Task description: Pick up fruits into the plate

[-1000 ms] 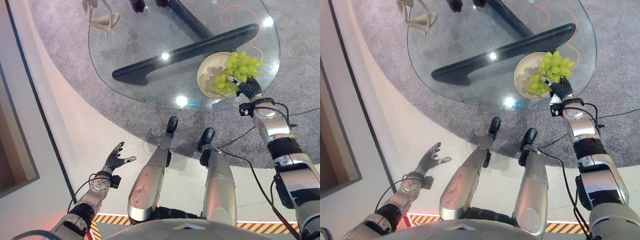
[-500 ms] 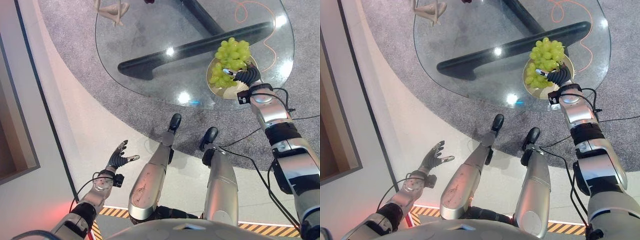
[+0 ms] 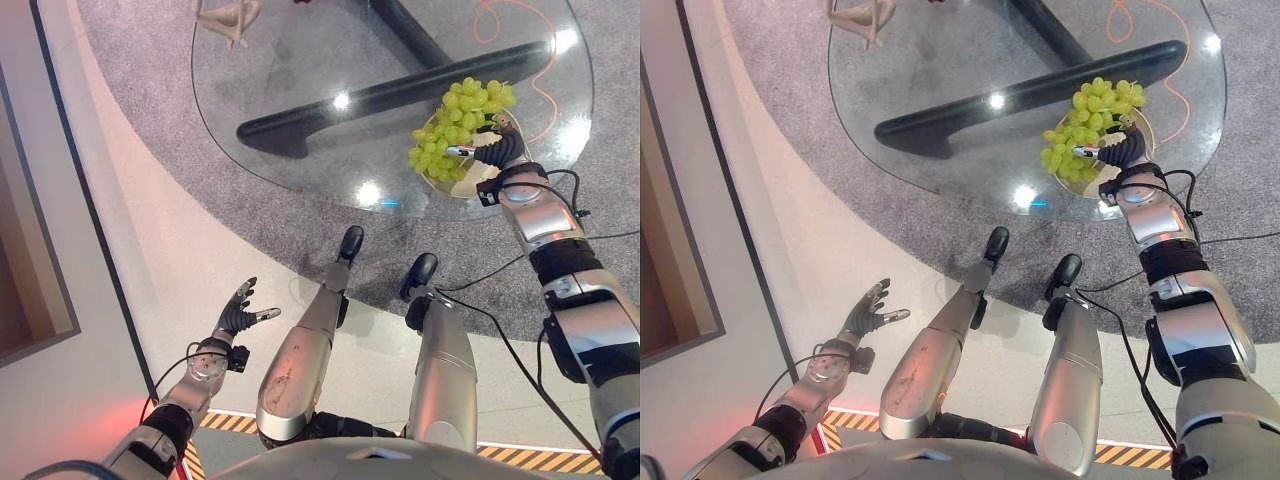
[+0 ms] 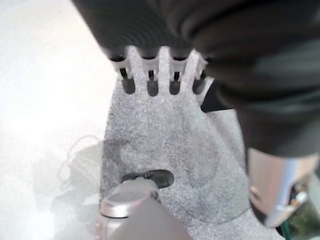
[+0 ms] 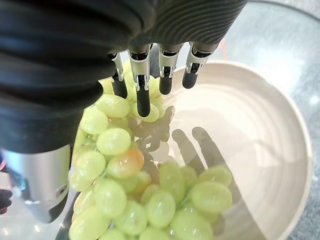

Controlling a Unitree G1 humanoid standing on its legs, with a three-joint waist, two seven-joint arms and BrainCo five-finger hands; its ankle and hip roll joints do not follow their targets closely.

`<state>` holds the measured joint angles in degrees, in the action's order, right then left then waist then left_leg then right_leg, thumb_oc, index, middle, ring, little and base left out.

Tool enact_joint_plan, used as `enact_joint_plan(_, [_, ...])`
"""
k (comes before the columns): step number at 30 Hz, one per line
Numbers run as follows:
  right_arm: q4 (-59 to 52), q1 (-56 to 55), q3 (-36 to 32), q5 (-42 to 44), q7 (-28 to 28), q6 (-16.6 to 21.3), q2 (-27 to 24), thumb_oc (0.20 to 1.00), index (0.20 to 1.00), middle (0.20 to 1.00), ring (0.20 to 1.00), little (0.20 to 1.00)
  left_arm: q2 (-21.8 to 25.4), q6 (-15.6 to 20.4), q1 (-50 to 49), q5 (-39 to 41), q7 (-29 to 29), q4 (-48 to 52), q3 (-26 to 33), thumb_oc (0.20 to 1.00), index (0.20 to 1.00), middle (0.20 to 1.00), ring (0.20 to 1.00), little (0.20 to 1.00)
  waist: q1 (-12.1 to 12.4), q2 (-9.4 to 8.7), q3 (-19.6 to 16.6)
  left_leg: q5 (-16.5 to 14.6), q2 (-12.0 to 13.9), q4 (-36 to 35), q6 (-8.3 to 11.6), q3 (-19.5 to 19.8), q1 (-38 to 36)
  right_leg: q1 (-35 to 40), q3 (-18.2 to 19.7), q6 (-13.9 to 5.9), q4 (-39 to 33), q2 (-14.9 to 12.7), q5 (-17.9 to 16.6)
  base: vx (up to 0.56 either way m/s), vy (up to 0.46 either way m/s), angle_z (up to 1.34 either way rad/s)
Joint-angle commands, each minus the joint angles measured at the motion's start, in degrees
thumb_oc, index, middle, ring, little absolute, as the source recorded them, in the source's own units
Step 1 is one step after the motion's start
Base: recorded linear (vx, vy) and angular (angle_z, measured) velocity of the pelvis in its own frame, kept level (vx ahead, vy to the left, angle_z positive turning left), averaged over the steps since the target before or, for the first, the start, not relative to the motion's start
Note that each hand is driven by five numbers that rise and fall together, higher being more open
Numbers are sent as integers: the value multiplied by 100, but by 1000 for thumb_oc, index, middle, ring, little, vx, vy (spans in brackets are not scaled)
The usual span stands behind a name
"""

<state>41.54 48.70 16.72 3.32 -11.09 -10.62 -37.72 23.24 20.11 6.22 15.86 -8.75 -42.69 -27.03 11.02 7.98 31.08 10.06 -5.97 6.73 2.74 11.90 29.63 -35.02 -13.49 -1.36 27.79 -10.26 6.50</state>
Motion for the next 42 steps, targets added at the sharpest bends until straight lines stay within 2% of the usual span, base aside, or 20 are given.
enact_joint_plan(1, [-119, -283, 141, 96, -240, 163, -319, 1000, 1000, 1000, 1000, 1000, 132, 78, -173, 126, -155, 11, 28, 1000, 1000, 1000, 1000, 1000, 55, -180, -129, -1215, -175, 705, -330, -484, -258, 397, -73, -266, -789, 314, -404, -33, -21, 0])
enact_joint_plan(7, [-375, -1038, -82, 378, -460, 300, -99, 1000, 1000, 1000, 1000, 1000, 64, 117, -103, 86, -202, -132, 186, 1000, 1000, 1000, 1000, 1000, -106, -317, -129, -1256, -90, 492, -311, -543, -764, 906, -3, -283, -1042, 382, -412, -14, -9, -3])
enact_joint_plan(12, [-576, -2123, -271, 715, -696, 625, 316, 1000, 1000, 1000, 1000, 1000, -93, -39, -14, 96, -97, -235, 428, 1000, 1000, 1000, 1000, 1000, -307, -501, -130, -1313, 22, 263, -272, -640, -1538, 1756, 98, -294, -1409, 391, -439, 8, -46, -6])
enact_joint_plan(14, [-570, -2324, -317, 727, -697, 718, 391, 1000, 1000, 1000, 1000, 1000, -105, -59, -16, 122, -59, -253, 457, 1000, 1000, 1000, 1000, 1000, -337, -532, -202, -1320, 44, 206, -263, -658, -1654, 1884, 111, -300, -1485, 387, -449, 21, -34, -6])
enact_joint_plan(15, [-563, -2501, -357, 721, -667, 816, 438, 1000, 1000, 1000, 1000, 1000, -128, -97, -31, 112, -40, -267, 488, 1000, 1000, 1000, 1000, 1000, -356, -555, -275, -1329, 65, 167, -255, -672, -1730, 1980, 119, -302, -1543, 379, -450, 72, -43, -12])
enact_joint_plan(16, [-518, -3005, -479, 795, -595, 1072, 581, 1000, 1000, 1000, 1000, 1000, -194, -159, -99, 13, 44, -330, 564, 1000, 1000, 1000, 1000, 1000, -397, -610, -478, -1367, 111, 34, -244, -713, -2008, 2276, 157, -317, -1693, 381, -438, 85, -49, -13])
enact_joint_plan(18, [-413, -3400, -589, 825, -494, 1237, 761, 1000, 1000, 1000, 1000, 1000, -258, -228, -177, -126, 144, -418, 623, 1000, 1000, 1000, 1000, 1000, -472, -670, -764, -1351, 143, -130, -236, -745, -2238, 2538, 214, -340, -1878, 387, -471, 120, -45, -9])
enact_joint_plan(22, [-147, -4068, -666, 777, -169, 1494, 1224, 1000, 1000, 1000, 1000, 1000, -414, -362, -312, -378, 235, -756, 689, 1000, 1000, 1000, 1000, 1000, -648, -779, -1262, -1381, 195, -381, -244, -837, -2713, 3005, 385, -359, -2132, 448, -478, 145, -38, -14])
enact_joint_plan(24, [71, -4340, -655, 866, 88, 1467, 1427, 1000, 1000, 1000, 1000, 1000, -478, -474, -371, -343, 257, -964, 776, 1000, 1000, 1000, 1000, 1000, -738, -820, -1496, -1410, 213, -470, -258, -909, -2924, 3198, 480, -351, -2220, 483, -467, 141, -28, -4])
enact_joint_plan(25, [406, -4531, -676, 955, 315, 1605, 1591, 1000, 1000, 1000, 1000, 1000, -542, -571, -409, -337, 297, -1170, 822, 1000, 1000, 1000, 1000, 1000, -791, -840, -1664, -1433, 225, -526, -273, -962, -3063, 3337, 531, -341, -2278, 508, -454, 135, -24, -10])
enact_joint_plan(30, [1666, -4878, -812, 1028, 878, 1749, 2032, 1000, 1000, 1000, 1000, 1000, -769, -634, -505, -472, 499, -1923, 930, 1000, 1000, 1000, 1000, 1000, -926, -832, -2016, -1489, 233, -734, -324, -1103, -3473, 3694, 639, -311, -2444, 580, -431, 92, -10, -13])
enact_joint_plan(32, [2385, -4995, -884, 999, 1038, 1793, 2212, 1000, 1000, 1000, 1000, 1000, -882, -826, -531, -633, 620, -2269, 1010, 1000, 1000, 1000, 1000, 1000, -1001, -794, -2128, -1524, 232, -859, -353, -1183, -3677, 3866, 700, -293, -2543, 611, -419, 42, 15, -5])
enact_joint_plan(38, [3084, -5226, -1088, 983, 1296, 1523, 2382, 1000, 1000, 1000, 1000, 1000, -1037, -1315, -704, -715, 880, -2634, 1204, 1000, 1000, 1000, 1000, 1000, -1164, -684, -2291, -1581, 231, -1043, -394, -1330, -3972, 4081, 855, -270, -2670, 665, -394, 22, 22, -17])
enact_joint_plan(42, [3140, -5256, -1110, 926, 1332, 1573, 2420, 1000, 1000, 1000, 1000, 1000, -1077, -1446, -747, -669, 927, -2663, 1229, 1000, 1000, 1000, 1000, 1000, -1210, -648, -2344, -1608, 230, -1078, -403, -1358, -4034, 4127, 914, -276, -2705, 677, -386, 7, 18, -18])
